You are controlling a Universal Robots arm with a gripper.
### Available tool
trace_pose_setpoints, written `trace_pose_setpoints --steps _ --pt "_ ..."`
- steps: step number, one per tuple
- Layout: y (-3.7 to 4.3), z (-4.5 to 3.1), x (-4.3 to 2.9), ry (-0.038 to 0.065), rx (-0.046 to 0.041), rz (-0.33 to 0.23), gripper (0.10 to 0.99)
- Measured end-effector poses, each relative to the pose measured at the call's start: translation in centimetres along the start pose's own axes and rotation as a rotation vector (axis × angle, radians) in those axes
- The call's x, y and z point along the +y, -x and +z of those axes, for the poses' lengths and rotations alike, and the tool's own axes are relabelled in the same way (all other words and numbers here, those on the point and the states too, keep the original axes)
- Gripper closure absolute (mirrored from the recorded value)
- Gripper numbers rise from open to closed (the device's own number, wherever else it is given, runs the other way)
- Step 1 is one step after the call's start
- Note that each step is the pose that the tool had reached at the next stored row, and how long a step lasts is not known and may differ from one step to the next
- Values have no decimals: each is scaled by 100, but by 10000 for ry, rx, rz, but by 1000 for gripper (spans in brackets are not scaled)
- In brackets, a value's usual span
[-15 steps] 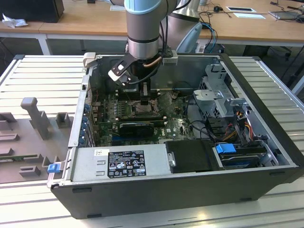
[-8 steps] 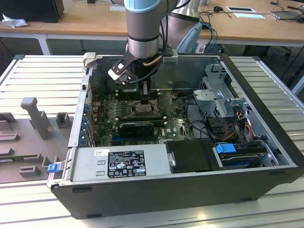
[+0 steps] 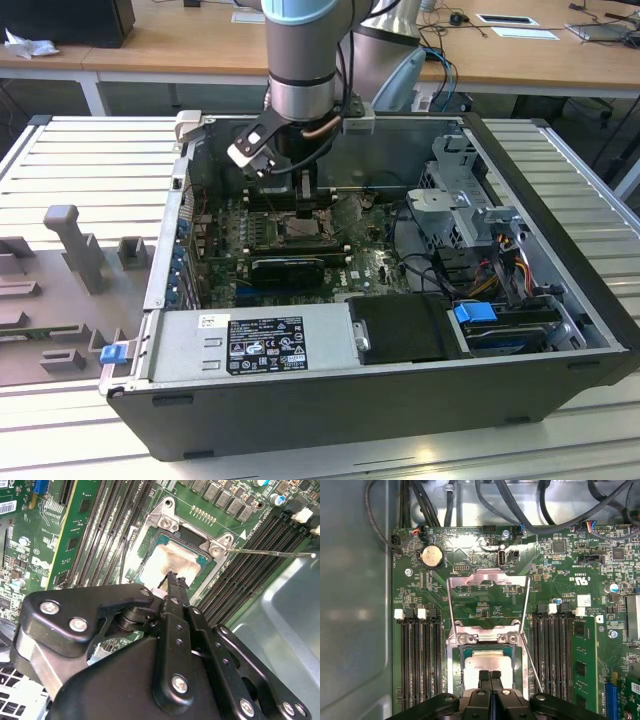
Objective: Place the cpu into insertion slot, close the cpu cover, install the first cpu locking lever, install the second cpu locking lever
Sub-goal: 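Close the cpu cover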
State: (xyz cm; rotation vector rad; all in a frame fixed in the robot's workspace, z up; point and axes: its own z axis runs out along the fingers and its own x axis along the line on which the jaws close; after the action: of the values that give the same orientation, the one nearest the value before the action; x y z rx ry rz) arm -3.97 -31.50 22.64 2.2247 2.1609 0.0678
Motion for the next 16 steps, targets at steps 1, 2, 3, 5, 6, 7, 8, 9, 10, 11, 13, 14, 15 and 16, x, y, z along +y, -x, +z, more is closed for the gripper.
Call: trace_pose_setpoints --steps 1,2,3,5,6,7,8,9,10,11,13,14,15,16 --pt "0 -2 0 0 0 0 980" --pt "0 -4 0 0 0 0 980" --pt "0 -8 1 0 -1 0 980" --pt "0 -17 1 0 0 0 980" --pt "0 -21 1 0 0 -1 980" --pt "0 -24 1 0 0 0 980" --pt "0 -26 2 0 0 0 980" --pt "0 -30 2 1 0 0 980" --pt "0 -32 2 1 0 0 980" --pt "0 -35 2 0 0 0 980" --pt "0 -41 2 -1 0 1 980" --pt "0 -43 3 -1 0 1 980" --pt "0 -46 3 -2 -1 1 980" --pt "0 -50 3 -2 -2 1 980"
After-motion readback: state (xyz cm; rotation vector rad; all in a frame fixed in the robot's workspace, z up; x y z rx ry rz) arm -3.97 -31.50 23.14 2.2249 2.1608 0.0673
